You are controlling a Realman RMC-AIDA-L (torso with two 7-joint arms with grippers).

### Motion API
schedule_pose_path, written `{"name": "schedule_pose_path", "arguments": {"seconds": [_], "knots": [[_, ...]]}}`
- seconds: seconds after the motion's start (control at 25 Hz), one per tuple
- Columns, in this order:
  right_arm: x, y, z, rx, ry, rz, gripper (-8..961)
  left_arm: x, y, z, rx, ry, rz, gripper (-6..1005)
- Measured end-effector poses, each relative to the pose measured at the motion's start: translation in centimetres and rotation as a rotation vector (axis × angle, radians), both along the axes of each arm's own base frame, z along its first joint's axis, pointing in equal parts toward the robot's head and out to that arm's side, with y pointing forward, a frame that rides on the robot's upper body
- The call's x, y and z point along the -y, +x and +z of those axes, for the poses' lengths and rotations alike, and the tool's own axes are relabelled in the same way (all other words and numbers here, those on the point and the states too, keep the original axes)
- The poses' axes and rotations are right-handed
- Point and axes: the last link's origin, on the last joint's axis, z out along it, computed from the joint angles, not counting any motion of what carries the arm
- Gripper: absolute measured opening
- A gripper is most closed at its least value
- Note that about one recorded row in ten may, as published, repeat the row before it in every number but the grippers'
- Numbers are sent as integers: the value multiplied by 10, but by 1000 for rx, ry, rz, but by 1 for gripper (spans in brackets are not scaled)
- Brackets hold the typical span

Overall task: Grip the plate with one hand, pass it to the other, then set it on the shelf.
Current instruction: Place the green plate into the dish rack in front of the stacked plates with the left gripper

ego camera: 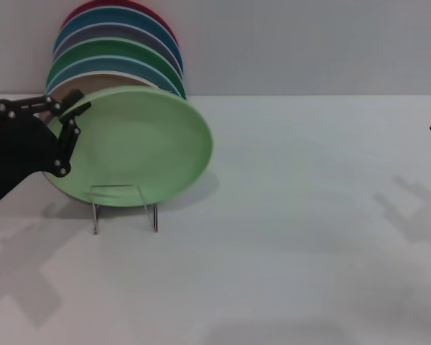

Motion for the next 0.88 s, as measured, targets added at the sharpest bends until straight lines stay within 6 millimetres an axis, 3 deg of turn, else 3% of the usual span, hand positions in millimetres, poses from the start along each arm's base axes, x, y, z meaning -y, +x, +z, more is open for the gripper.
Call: {"name": "schedule_pose_path", "arguments": {"seconds": [0.36,0.76,0.88], "knots": [[-3,-1,1,7,5,5,604,-1,4,-22,29,132,77,188],[-3,-1,2,10,11,5,619,1,2,-25,30,138,100,205],[-4,-1,2,12,9,3,623,3,-1,-27,21,144,107,317]]}}
